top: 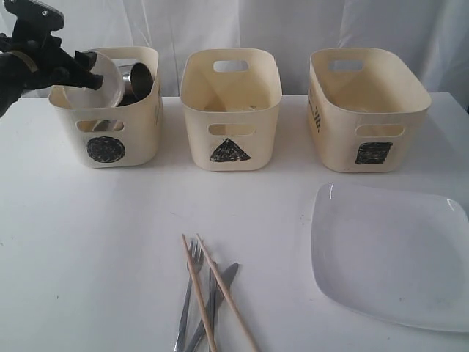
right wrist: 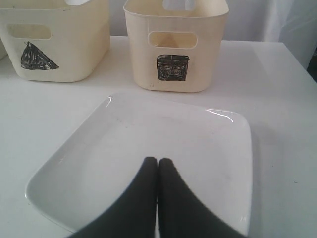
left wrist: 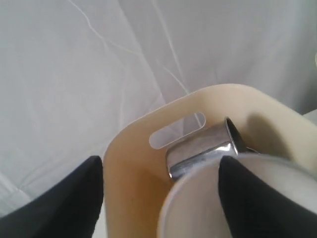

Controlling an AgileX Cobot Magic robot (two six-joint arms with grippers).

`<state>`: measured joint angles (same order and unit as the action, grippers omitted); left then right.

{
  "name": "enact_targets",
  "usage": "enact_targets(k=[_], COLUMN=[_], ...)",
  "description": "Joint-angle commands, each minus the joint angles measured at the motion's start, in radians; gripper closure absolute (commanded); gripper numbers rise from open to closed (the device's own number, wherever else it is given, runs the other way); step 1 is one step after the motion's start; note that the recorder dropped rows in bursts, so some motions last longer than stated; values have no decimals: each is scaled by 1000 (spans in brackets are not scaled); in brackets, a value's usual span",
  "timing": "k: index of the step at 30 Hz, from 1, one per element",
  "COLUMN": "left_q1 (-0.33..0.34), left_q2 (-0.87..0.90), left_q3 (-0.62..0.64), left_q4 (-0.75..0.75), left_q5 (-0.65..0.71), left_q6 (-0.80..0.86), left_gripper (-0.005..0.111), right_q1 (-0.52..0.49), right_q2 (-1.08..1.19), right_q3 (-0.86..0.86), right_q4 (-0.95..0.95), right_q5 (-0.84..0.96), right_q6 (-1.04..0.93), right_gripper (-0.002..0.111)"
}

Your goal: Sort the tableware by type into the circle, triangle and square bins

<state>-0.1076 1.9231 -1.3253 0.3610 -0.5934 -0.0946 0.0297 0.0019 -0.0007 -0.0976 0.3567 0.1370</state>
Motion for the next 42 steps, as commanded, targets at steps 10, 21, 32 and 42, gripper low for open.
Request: enact_targets(k=[10, 21, 32, 42], left_q1=[-5, -2, 110, 124], left_q2=[-167, -424, -961, -1513], left_q3=[-3, 39, 504, 761], left_q4=[91, 70, 100, -134], left_q5=[348, 877, 640, 932], left_q6=[-159, -195, -159, -133], left_gripper=[68, 107, 107, 107], right_q1=[-6, -6, -6, -6], right_q2=[-2, -2, -2, -2], right_q3=[1, 1, 1, 1], right_q4=[-6, -6, -6, -6], right_q5=[-6, -6, -6, -6], right_q6=[5, 5, 5, 5], right_gripper=[108, 108, 108, 108])
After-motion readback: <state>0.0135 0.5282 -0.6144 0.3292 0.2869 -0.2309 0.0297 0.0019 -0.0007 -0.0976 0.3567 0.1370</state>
